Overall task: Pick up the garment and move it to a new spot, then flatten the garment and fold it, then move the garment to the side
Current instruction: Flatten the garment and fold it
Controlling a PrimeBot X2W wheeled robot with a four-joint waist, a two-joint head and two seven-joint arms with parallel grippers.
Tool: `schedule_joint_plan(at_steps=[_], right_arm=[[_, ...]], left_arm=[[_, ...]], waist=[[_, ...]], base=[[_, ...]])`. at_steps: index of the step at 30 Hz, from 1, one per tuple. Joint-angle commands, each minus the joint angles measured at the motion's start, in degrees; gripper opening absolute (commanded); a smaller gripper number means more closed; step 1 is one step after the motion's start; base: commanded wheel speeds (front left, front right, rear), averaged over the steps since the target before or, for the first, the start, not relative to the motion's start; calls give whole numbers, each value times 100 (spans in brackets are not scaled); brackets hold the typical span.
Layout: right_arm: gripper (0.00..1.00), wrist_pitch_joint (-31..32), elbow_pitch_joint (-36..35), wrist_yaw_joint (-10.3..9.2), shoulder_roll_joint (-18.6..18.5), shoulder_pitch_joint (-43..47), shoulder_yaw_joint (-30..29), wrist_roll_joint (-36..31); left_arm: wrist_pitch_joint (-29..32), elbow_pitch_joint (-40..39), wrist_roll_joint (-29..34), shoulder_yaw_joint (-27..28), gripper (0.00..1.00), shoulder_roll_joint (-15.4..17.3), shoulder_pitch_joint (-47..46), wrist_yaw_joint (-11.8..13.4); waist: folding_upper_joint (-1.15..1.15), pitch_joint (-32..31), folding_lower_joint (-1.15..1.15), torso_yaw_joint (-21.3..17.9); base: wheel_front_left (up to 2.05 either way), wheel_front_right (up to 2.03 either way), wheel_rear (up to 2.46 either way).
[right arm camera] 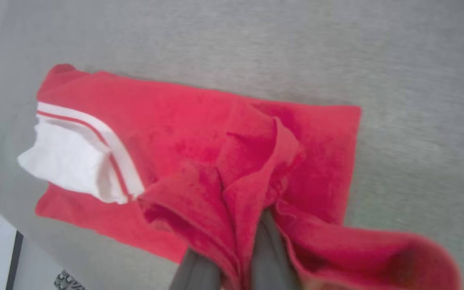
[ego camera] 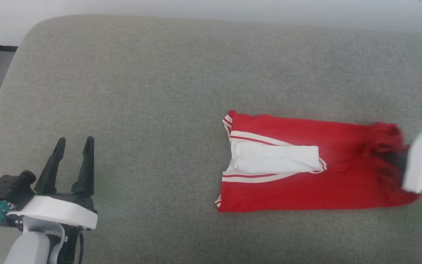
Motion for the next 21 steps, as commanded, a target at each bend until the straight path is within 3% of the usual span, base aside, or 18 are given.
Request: schedule_joint_plan(at_steps=[1,9,21], right_arm=[[0,80,-215,0,102,104,140,-71],[0,32,-636,0,591,-72,887,-186],[0,-568,336,0,927,-744,2037,-257]], left_arm=[[-24,8,36,10,100,-26,31,-31],[-23,72,38,-150,100,-101,-83,-47],[-24,247,-67,-436,100,-222,-301,-59]], waist=[[0,-35,0,37],[0,-111,0,277],[0,-207,0,759]], base=[[0,0,0],[0,0,0],[0,0,0]])
